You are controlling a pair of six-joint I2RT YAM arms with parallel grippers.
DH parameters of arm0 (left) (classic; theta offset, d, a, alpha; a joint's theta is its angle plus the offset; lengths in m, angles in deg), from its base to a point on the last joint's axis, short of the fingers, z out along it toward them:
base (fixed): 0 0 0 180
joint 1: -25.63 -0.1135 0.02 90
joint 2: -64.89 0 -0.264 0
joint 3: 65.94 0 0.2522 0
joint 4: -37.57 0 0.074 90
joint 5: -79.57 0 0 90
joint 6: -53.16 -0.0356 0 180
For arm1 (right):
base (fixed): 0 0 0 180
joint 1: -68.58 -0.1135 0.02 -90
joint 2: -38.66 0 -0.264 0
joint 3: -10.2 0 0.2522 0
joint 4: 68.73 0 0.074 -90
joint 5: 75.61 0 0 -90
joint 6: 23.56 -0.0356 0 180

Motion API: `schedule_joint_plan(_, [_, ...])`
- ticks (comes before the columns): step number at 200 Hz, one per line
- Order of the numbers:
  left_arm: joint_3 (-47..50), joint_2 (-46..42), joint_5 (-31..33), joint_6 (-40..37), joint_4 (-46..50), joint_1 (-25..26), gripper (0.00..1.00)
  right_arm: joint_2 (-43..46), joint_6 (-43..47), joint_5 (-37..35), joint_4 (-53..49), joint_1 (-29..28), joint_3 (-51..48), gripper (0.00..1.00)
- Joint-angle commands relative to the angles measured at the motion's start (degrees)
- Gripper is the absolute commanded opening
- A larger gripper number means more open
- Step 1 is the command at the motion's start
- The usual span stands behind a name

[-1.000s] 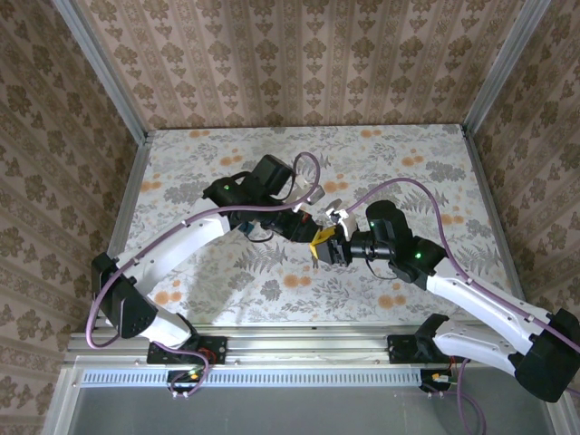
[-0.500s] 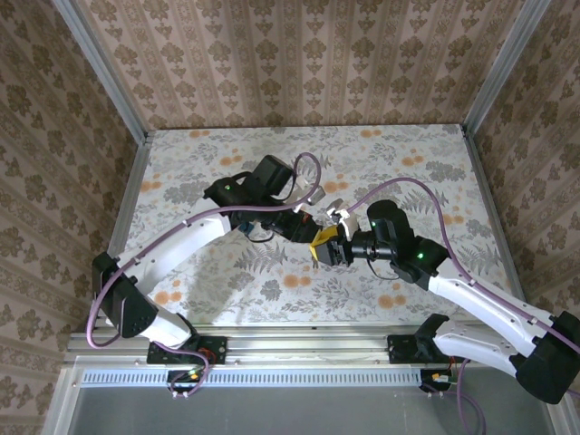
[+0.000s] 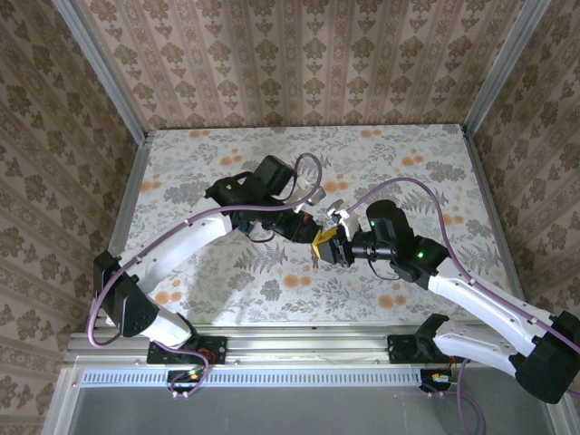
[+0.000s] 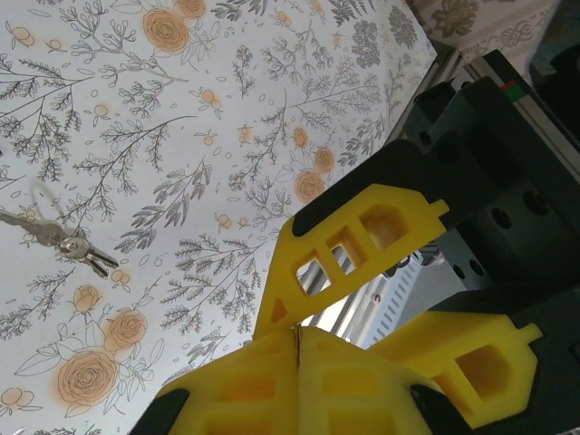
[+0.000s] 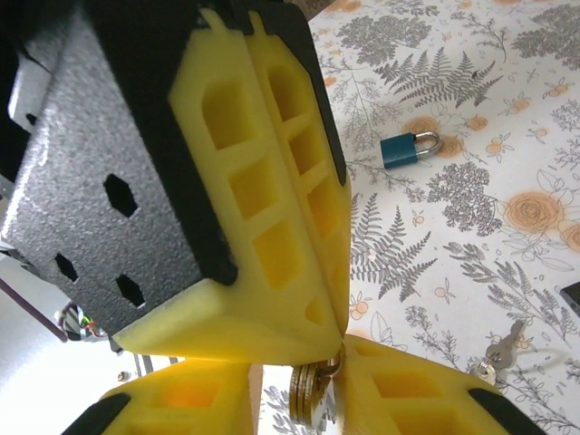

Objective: Unlock with the key

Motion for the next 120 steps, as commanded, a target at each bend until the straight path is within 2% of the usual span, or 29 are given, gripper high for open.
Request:
schedule_joint_plan(1, [-1.1, 0.9, -0.6, -0.5, -0.9, 0.6, 0.00, -0.5, -0.4, 0.5, -0.5, -0.2, 1.7, 0.29])
schedule_joint_plan(33, [-1.4, 1.0, -0.5, -0.5, -0.9, 0.7, 0.00, -0.2, -0.2, -0.1, -1.3, -0.2, 1.7, 0.24])
schedule_joint_plan(47, [-1.5, 1.2, -0.6, -0.4, -0.9, 0.7, 0.00, 0.3, -0.1, -0.2, -1.7, -0.2, 1.6, 0.32])
schedule_joint_plan(68, [-1.5, 1.2, -0.5, -0.6, -0.7, 0.8, 0.00, 1.5, 0.0, -0.8, -1.8, -0.1, 1.1, 0.32])
schedule_joint_plan(86, [-1.5, 1.2, -0.4, -0.6, -0.5, 0.9, 0.00, 2.3, 0.5, -1.5, -3.2, -0.1, 1.3, 0.44])
schedule_joint_plan(103, [-1.5, 1.2, -0.3, -0.6, -0.4, 0.9, 0.00, 2.7, 0.8, -2.8, -4.4, -0.1, 1.5, 0.44])
schedule_joint_plan(120, [-1.5, 1.2, -0.3, -0.5, -0.5, 0.9, 0.00, 2.4, 1.0, -2.5, -5.1, -0.1, 1.6, 0.38])
